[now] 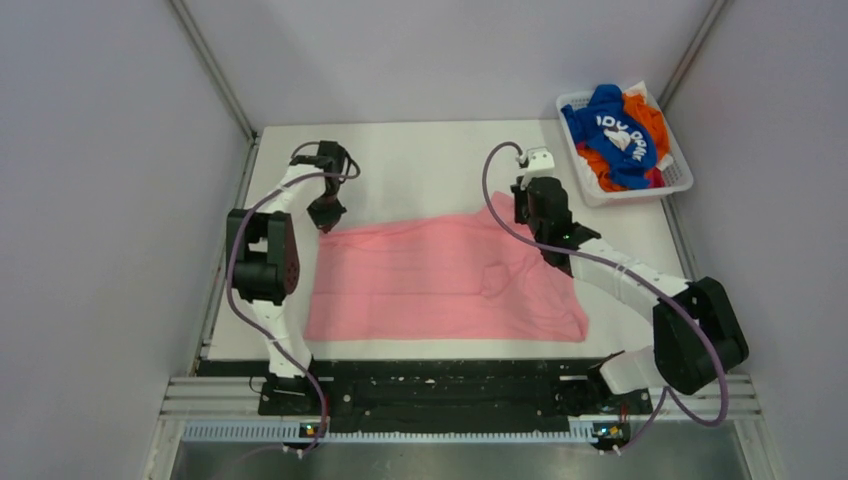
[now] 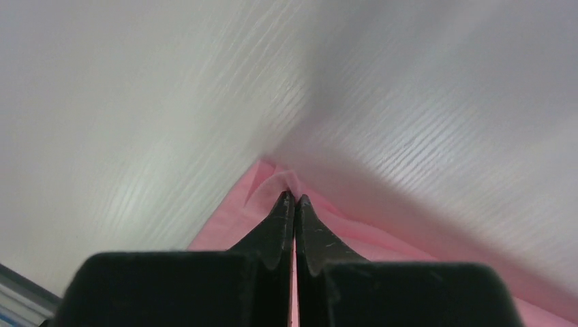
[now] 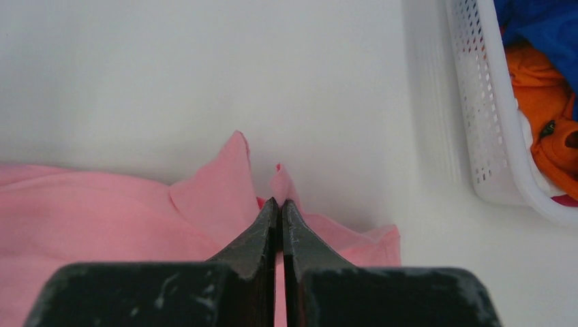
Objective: Fold and stack the t-shirts
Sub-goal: Fold the other side of the tshirt into a rectangle
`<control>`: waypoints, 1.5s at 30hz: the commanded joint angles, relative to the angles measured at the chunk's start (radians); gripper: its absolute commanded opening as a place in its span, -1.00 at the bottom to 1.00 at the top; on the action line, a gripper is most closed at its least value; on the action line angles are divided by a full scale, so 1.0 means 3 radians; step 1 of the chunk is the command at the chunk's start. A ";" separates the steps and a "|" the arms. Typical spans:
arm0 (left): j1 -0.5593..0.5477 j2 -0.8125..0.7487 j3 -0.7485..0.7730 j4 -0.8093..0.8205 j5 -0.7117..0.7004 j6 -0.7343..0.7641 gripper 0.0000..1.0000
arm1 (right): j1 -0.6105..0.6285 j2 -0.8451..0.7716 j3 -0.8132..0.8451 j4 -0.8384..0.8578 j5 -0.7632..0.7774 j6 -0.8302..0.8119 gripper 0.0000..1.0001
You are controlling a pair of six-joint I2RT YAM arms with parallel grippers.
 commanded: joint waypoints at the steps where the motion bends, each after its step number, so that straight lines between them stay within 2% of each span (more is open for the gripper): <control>1: -0.0060 -0.0569 -0.0335 0.0189 -0.0087 -0.0093 -1.00 | 0.0039 -0.0402 -0.0106 -0.0087 -0.0032 0.0130 -1.00; 6: -0.0113 -0.0991 -0.0736 0.0279 -0.0095 -0.0147 -1.00 | 0.0211 -0.0739 -0.0261 -0.0473 0.0276 0.0236 -1.00; 14: -0.0199 -0.1465 -0.1313 0.0365 -0.0085 -0.0246 -1.00 | 0.0419 -0.1262 -0.0456 -0.1340 0.0523 0.0874 -1.00; 19: -0.0252 -0.1761 -0.1697 0.0417 -0.0054 -0.0355 -1.00 | 0.0628 -0.1410 -0.0484 -0.1934 0.1011 0.1171 -1.00; 27: -0.0298 -0.2052 -0.2256 0.0621 0.0062 -0.0445 -1.00 | 0.0936 -0.1540 -0.0662 -0.2396 0.1192 0.1597 -1.00; 30: -0.0298 -0.2114 -0.2368 0.0603 0.0025 -0.0484 -1.00 | 0.0996 -0.1604 -0.0632 -0.2615 0.1035 0.1827 -0.97; 32: -0.0298 -0.2175 -0.2407 0.0541 -0.0040 -0.0525 -0.96 | 0.1020 -0.1638 -0.0620 -0.2900 0.0806 0.2133 -0.84; 34: -0.0298 -0.2244 -0.2425 0.0479 -0.0073 -0.0542 -0.72 | 0.1081 -0.1746 -0.0649 -0.3030 0.0497 0.2358 -0.71; 35: -0.0298 -0.2283 -0.2431 0.0436 -0.0096 -0.0546 -0.56 | 0.1107 -0.1829 -0.0697 -0.3016 0.0260 0.2396 -0.51; 37: -0.0298 -0.2373 -0.2432 0.0314 -0.0174 -0.0562 -0.25 | 0.1130 -0.1962 -0.0773 -0.3183 -0.0111 0.2623 -0.32; 40: -0.0298 -0.2529 -0.2435 0.0107 -0.0313 -0.0625 0.03 | 0.1148 -0.2230 -0.0800 -0.3563 -0.0224 0.2794 -0.09; 41: -0.0298 -0.2602 -0.2436 0.0054 -0.0342 -0.0647 0.11 | 0.1151 -0.2344 -0.0797 -0.3617 -0.0188 0.2780 0.05; 42: -0.0298 -0.2681 -0.2425 0.0009 -0.0363 -0.0662 0.17 | 0.1152 -0.2463 -0.0791 -0.3602 -0.0147 0.2740 0.30; 43: -0.0298 -0.2780 -0.2406 -0.0028 -0.0363 -0.0675 0.25 | 0.1153 -0.2582 -0.0773 -0.3526 -0.0104 0.2674 0.80; 44: -0.0298 -0.2865 -0.2382 -0.0032 -0.0342 -0.0653 0.36 | 0.1149 -0.2687 -0.0781 -0.3404 -0.0065 0.2633 0.95; 45: -0.0298 -0.2935 -0.2356 0.0004 -0.0281 -0.0601 0.52 | 0.1150 -0.2771 -0.0798 -0.3236 -0.0003 0.2602 0.97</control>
